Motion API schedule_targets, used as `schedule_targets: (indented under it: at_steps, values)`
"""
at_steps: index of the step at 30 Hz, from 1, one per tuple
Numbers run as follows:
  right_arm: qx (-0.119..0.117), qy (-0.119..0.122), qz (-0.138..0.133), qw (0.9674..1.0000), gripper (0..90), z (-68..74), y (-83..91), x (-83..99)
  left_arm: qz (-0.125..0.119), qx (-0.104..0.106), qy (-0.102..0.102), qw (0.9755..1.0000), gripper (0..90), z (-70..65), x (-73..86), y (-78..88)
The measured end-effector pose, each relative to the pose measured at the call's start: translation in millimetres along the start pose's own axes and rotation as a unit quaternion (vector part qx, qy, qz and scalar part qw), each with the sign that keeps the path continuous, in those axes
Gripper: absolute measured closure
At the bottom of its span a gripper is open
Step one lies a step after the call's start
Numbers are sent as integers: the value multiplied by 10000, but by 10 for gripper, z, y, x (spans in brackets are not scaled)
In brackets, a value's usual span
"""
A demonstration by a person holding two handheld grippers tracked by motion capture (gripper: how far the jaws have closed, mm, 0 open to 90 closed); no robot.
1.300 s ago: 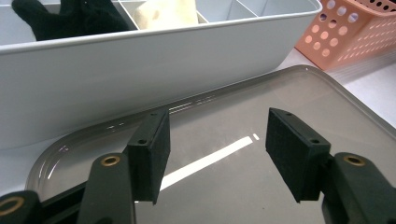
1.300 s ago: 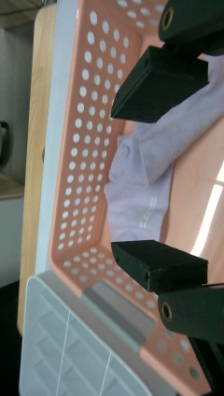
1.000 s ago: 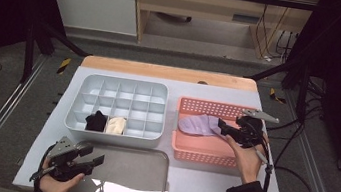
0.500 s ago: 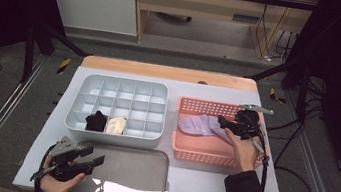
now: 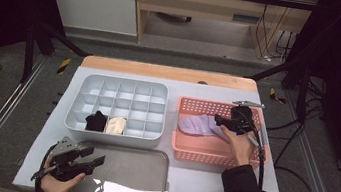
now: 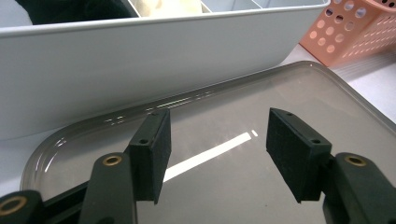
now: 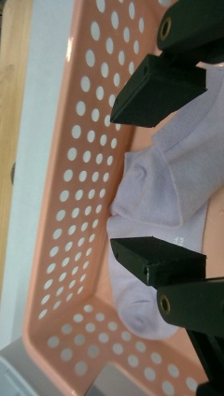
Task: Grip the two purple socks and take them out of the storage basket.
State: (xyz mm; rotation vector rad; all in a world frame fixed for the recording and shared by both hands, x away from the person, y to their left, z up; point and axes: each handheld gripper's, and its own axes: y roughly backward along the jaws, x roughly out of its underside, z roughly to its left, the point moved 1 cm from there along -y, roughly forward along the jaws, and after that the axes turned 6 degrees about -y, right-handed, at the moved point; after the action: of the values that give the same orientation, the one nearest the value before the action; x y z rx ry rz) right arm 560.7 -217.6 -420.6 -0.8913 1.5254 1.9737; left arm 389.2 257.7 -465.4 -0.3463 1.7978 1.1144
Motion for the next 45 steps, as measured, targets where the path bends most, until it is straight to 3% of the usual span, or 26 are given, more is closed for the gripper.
schedule_targets:
  at_steps: [11,22,33,37,41,42,45]
  values:
    - [78,-54,353,9993,385,-48,-156,89,13,9,1,10000,399,3,3,-4]
    - [161,-90,845,9963,424,-64,-269,148,57,25,7,10000,399,7,8,-24]
    - [126,-121,1273,9917,838,-79,-325,152,89,57,27,9999,399,10,17,-40]
    - [97,-151,1168,9930,856,-82,-296,139,89,63,49,9999,399,12,18,-40]
    - [34,-94,701,9975,855,-92,-191,103,92,55,43,9999,399,12,19,-44]
    - [34,-94,701,9975,855,-92,-191,103,92,55,43,9999,399,12,19,-44]
    - [-63,-104,323,9994,853,-83,-77,51,92,55,49,9999,400,11,18,-46]
